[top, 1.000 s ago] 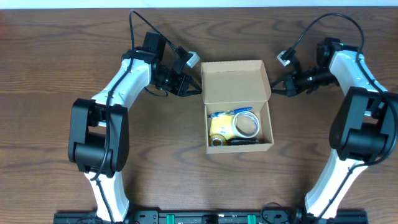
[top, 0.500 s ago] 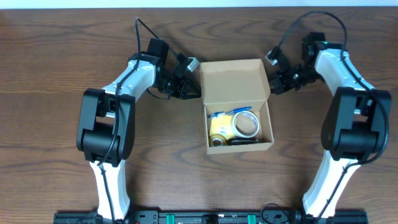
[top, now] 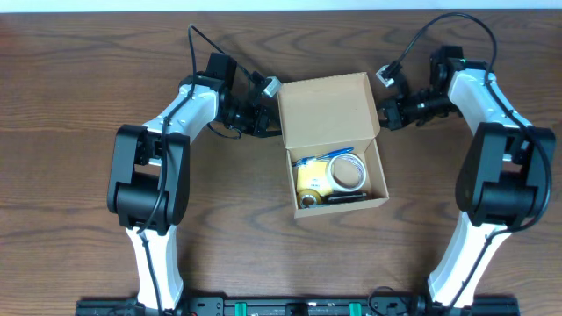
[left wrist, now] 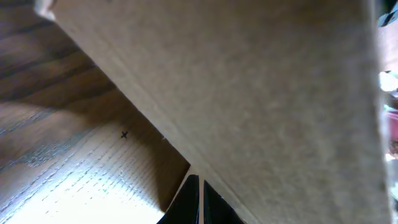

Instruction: Pack container

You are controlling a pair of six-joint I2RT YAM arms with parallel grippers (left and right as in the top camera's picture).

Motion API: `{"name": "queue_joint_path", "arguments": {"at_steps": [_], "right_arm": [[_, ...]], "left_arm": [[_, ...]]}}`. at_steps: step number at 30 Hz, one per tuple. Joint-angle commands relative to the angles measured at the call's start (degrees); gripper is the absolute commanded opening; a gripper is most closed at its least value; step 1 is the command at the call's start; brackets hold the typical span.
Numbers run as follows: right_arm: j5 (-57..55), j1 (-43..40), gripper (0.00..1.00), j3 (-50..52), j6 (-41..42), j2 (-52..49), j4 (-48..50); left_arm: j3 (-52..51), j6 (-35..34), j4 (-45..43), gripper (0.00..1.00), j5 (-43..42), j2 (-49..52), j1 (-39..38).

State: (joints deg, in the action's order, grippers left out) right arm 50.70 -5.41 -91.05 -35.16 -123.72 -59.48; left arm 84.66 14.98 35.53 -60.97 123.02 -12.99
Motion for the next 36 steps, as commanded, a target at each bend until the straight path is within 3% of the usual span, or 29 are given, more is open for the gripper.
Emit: {"name": "queue_joint_path", "arguments": {"at_steps": [1, 7, 19, 25, 30, 34, 36], "right_arm": [[7.41, 0.46, 0.01, 0.11, -3.98, -0.15, -0.74], [7.41, 0.46, 0.01, 0.09, -4.81, -0.15, -1.86], [5.25, 0.02, 0.01, -3.65, -4.00, -0.13, -3.61], [-1.68, 0.02, 0.01, -9.14, 0.02, -0.13, -5.29], [-8.59, -0.15, 0.05, -12.66, 8.24, -0.13, -3.67], [-10.23, -0.92, 0.22, -14.40, 12.11, -0.13, -2.84], [-10.43, -1.84, 0.48, -15.04, 15.69, -0.13, -1.77]], "left_arm": [[0.87, 0.02, -0.24, 0.06, -5.33, -0.04, -0.52], [4.04, 0.66, 0.04, 0.06, -13.90, -0.04, -0.52], [7.78, 0.31, 3.10, 0.06, -16.87, -0.55, -0.59], [7.78, 0.48, 3.65, 0.06, -17.09, -2.05, -0.59], [7.78, 2.71, 6.56, 0.06, -17.00, -4.44, -0.87], [7.78, 5.44, 10.56, 0.06, -15.85, -7.08, -2.01], [7.78, 7.04, 13.70, 0.06, -13.94, -8.68, -2.99]]}}
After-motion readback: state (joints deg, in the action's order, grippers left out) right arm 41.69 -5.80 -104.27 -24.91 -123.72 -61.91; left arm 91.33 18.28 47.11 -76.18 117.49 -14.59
